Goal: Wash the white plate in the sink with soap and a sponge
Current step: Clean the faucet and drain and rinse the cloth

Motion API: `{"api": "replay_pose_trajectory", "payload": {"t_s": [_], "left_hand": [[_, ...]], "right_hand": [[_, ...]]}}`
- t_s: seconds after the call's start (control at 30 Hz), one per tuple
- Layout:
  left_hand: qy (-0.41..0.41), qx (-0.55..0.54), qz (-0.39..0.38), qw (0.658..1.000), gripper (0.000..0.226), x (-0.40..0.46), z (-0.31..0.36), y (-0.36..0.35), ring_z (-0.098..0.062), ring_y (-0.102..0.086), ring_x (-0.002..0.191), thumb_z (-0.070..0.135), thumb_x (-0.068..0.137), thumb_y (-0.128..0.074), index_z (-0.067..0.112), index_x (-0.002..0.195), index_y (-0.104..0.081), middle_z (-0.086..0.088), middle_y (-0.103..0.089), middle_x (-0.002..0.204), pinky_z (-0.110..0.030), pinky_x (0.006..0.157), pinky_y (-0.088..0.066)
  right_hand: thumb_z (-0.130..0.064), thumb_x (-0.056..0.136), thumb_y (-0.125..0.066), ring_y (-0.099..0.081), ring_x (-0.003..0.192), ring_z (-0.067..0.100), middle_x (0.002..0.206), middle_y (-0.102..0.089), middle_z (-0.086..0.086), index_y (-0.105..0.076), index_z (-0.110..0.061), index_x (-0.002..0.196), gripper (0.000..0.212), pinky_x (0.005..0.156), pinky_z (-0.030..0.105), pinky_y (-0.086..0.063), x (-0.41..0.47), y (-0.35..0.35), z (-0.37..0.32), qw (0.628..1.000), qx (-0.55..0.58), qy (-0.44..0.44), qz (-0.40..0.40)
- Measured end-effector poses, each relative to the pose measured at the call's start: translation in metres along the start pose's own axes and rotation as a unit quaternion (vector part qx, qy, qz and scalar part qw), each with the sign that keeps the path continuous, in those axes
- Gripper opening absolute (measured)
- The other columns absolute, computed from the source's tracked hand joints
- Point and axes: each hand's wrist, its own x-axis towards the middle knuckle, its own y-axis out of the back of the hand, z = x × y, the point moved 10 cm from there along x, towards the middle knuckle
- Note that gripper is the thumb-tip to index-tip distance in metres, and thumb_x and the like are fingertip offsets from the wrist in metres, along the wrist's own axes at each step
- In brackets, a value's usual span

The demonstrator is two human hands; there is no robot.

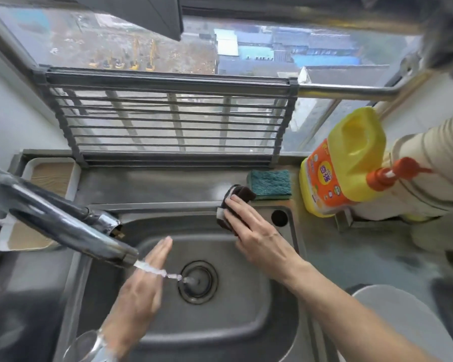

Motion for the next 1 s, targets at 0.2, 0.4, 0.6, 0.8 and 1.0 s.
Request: {"api": "replay_pose_trajectory", "payload": {"t_s": [0.2, 0.4, 0.6, 0.8, 1.0], "left_hand": [[-0.046, -0.049, -0.019, 0.998, 0.025, 0.008, 0.132, -0.043, -0.004, -0.066, 0.099, 0.027, 0.098, -0.056, 0.025, 0.121, -0.065, 0.013, -0.067, 0.113, -0.006, 0.093, -0.043], [-0.042, -0.051, 0.001, 0.998, 0.056, 0.124, 0.210, -0.098, -0.026, -0.050, 0.129, 0.006, 0.085, -0.067, 0.011, 0.140, -0.054, -0.010, -0.054, 0.139, -0.031, 0.116, -0.035], [-0.095, 0.021, -0.038, 0.994, 0.047, 0.070, 0.221, -0.112, -0.023, -0.061, 0.107, 0.016, 0.085, -0.072, 0.015, 0.130, -0.060, -0.004, -0.065, 0.119, -0.031, 0.098, -0.045], [-0.088, 0.068, -0.014, 0.994, 0.050, 0.056, 0.240, -0.126, -0.019, -0.058, 0.108, 0.026, 0.085, -0.075, 0.025, 0.133, -0.063, -0.001, -0.060, 0.118, -0.030, 0.082, -0.059], [-0.117, 0.164, 0.001, 0.979, 0.041, 0.122, 0.273, -0.158, -0.029, -0.061, 0.100, 0.018, 0.080, -0.076, 0.015, 0.121, -0.071, -0.007, -0.070, 0.111, -0.039, 0.076, -0.060]], "right_hand": [[0.001, 0.093, -0.028, -0.034, 0.147, 0.030, 0.147, -0.048, 0.018, -0.055, -0.002, 0.139, 0.053, 0.120, 0.038, -0.032, -0.068, 0.040, 0.039, 0.983, -0.085, 0.129, -0.099], [-0.004, 0.083, -0.064, -0.061, 0.115, 0.030, 0.124, -0.065, 0.012, -0.077, -0.014, 0.109, 0.031, 0.097, 0.042, -0.052, -0.084, 0.051, 0.102, 0.997, -0.001, -0.019, -0.079], [-0.003, 0.083, -0.060, -0.060, 0.112, 0.025, 0.123, -0.066, 0.004, -0.074, -0.015, 0.108, 0.031, 0.097, 0.037, -0.051, -0.141, 0.047, 0.075, 0.987, 0.087, -0.130, -0.030], [-0.014, 0.092, -0.057, -0.050, 0.131, 0.017, 0.139, -0.058, 0.000, -0.064, -0.019, 0.131, 0.039, 0.112, 0.027, -0.036, -0.243, 0.094, 0.092, 0.947, 0.085, -0.303, 0.062], [-0.023, 0.094, -0.056, -0.065, 0.099, 0.035, 0.108, -0.073, 0.009, -0.075, -0.014, 0.110, 0.027, 0.088, 0.038, -0.046, -0.363, 0.135, 0.169, 0.863, -0.011, -0.493, 0.109]]}}
